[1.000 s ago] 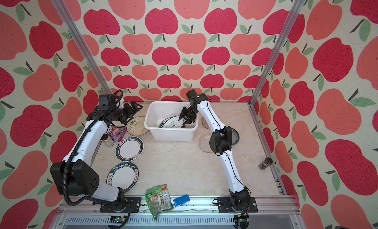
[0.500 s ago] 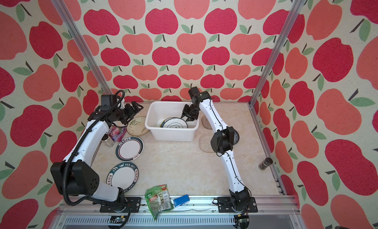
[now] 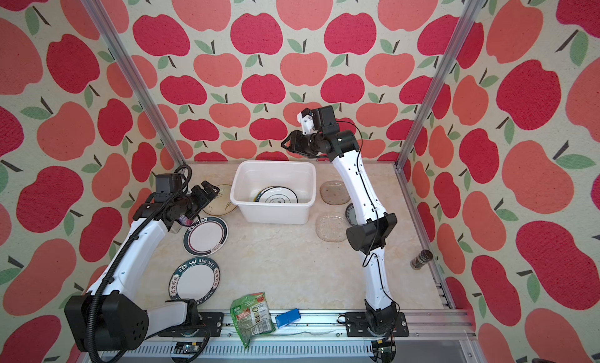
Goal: Place the plates into the plastic bin on the countertop
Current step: Pick up the plate from the bottom-left of the table.
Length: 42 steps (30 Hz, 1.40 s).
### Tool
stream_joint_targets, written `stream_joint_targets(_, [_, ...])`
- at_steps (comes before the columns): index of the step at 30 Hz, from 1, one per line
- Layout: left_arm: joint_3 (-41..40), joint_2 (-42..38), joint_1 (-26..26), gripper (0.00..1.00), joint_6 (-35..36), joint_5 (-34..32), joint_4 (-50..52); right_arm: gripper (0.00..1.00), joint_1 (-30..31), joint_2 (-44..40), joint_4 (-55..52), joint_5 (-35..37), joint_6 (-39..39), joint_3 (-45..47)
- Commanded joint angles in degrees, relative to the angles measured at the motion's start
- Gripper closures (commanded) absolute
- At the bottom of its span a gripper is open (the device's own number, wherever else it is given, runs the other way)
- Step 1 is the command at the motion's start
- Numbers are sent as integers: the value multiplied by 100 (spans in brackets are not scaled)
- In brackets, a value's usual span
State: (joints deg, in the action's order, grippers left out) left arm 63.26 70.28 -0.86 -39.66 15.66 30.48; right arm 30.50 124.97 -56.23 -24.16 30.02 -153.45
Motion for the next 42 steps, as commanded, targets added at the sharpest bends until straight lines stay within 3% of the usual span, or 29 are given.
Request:
stream_joint_targets(1, [-27, -369, -72, 3, -207, -120, 402, 57, 578, -558, -176, -39, -888, 899])
stream_joint_targets(4, [-198, -758, -76, 3, -286, -34, 1013, 55, 958, -1629, 920, 137, -851, 2854])
stream_joint_targets(7, [-549, -1293, -110, 3, -214, -163, 1365, 55, 1081, -2294, 1873, -210, -493, 4431])
stream_joint_targets(11, [-1001, -1694, -393, 3, -134, -89, 1325, 56, 1586, -2545, 1858, -362, -662, 5196])
stream_joint_targets(17, [-1016, -2093, -488, 3, -147, 16, 1643, 57, 2614, -2407, 1741, -757, -542, 5578])
stream_joint_targets(21, [-959, -2431, -528, 2, -94, 21, 2088, 54, 2969, -2160, 2237, -1158, -168, 5972])
stream_joint_targets(29, [-1288, -3037, -962, 1, 131, 406, 2171, 47, 3149, -1418, 4221, -1759, 907, 6879])
stream_joint_targets(35, [-1475, -3161, -1279, 0, 80, 1181, 1696, 44, 3334, -709, 4377, -1986, 1133, 6444])
stream_joint_targets(42, [-1514, -3183, -1306, 0, 294, 1170, 1692, 45, 3452, 9, 4791, -2216, 1600, 6194])
